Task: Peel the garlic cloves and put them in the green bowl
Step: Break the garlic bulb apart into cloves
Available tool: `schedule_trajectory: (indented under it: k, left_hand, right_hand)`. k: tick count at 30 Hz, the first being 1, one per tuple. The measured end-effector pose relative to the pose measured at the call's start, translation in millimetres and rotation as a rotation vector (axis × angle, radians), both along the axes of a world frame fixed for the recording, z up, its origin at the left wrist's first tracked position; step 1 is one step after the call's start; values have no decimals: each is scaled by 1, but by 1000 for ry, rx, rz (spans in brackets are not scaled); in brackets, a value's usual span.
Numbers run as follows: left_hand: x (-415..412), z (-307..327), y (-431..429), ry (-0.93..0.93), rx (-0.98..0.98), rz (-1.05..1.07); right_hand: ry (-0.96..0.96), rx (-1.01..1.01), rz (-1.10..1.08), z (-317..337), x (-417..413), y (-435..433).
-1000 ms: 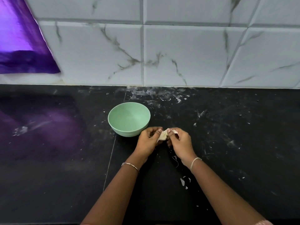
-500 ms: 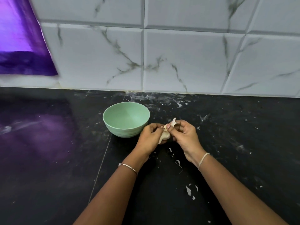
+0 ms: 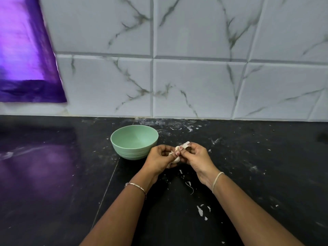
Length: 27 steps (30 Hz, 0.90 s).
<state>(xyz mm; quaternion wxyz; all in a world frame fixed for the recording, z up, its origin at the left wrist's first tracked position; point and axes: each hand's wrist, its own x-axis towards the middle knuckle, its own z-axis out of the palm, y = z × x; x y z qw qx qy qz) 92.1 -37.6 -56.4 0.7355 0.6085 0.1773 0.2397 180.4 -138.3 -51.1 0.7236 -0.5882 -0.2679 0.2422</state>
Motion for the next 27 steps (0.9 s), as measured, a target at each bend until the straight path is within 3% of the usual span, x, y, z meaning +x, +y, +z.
schedule_trajectory:
  k: [5,10,16,19,23,27]
  left_hand:
    - [0,3,-3,26,27,10]
    - [-4,1,-3,50,72,80]
    - [-2,0,2,51,64,98]
    - [2,-3,4,67,84,102]
    - [6,-4,5,96,167,72]
    - [9,-6,7,151,337,1]
  right_hand:
    - [-50,-18,12,7,1,-6]
    - [-114,-163,-7,9,13,-12]
    - [-37,-262,45,11,17,-12]
    - [-141,-287,101,8,16,-12]
    - [-287,-317,120,2,18,-14]
    - [-304,-313,134,5,26,-19]
